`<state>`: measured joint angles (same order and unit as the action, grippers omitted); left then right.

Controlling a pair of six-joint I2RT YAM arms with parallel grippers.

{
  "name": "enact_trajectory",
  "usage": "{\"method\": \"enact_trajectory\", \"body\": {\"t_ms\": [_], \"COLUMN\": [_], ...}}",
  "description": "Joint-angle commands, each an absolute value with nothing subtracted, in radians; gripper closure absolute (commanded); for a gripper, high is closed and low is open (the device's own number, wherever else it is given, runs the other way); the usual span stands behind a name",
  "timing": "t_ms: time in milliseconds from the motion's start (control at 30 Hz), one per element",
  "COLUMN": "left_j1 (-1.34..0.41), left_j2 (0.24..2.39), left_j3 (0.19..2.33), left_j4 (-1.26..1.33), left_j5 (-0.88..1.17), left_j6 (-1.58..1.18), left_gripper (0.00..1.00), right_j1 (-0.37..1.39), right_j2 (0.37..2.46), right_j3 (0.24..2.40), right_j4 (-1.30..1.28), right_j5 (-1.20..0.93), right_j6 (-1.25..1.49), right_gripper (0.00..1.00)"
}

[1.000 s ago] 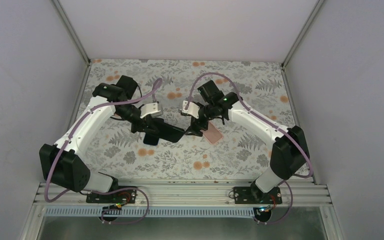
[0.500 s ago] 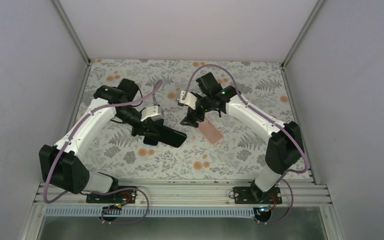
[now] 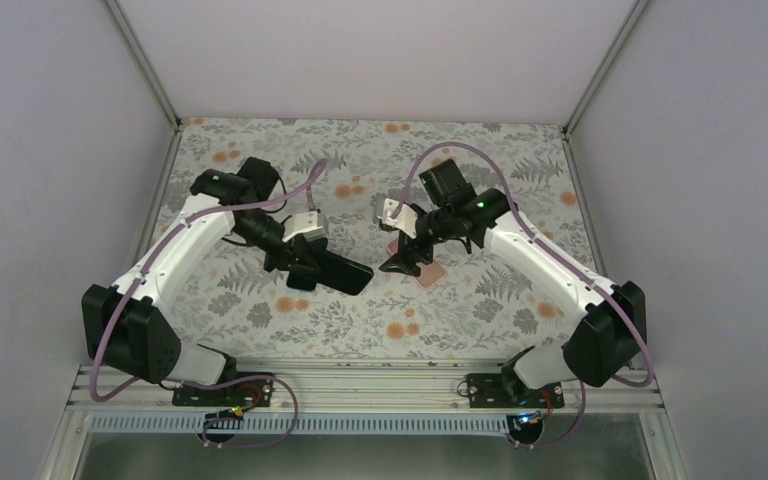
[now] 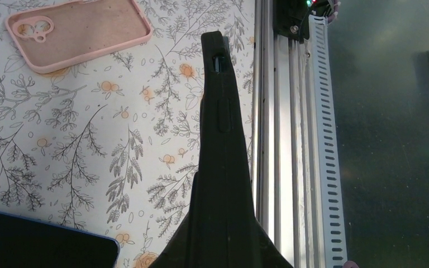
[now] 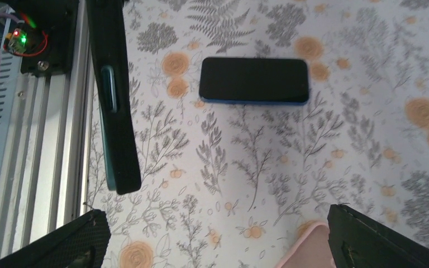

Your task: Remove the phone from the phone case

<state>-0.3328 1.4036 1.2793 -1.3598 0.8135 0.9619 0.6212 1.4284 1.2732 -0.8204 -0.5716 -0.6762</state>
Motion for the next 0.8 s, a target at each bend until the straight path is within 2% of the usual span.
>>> {"method": "enact_trajectory", "body": {"t_ms": [0,267,767], "left_j1": [-0.329,-0.330,-0.329], "left_j2": [1.417,1.423,1.418], "left_j3": [1.333,1.365,1.358], "left_j4": [-1.358,-1.358,-1.358], "left_j5": [0.897,0.922,0.925], "left_j6": [0.983,0.976,0.976], "left_gripper": [0.98,0.98,0.98], "right_j1": [0.628,0.635,0.618], "right_j2": [1.445,1.468,1.483], "right_j3": [1.239,1.240,1.226], "right_j4": [-0.828,-0.807,-0.709], "right_j5": [-0.624,-0.639,-0.546], "right_j6": [-0.690,-0.686,-0.635], "right_gripper": [0.04,0.05,0.06]}}
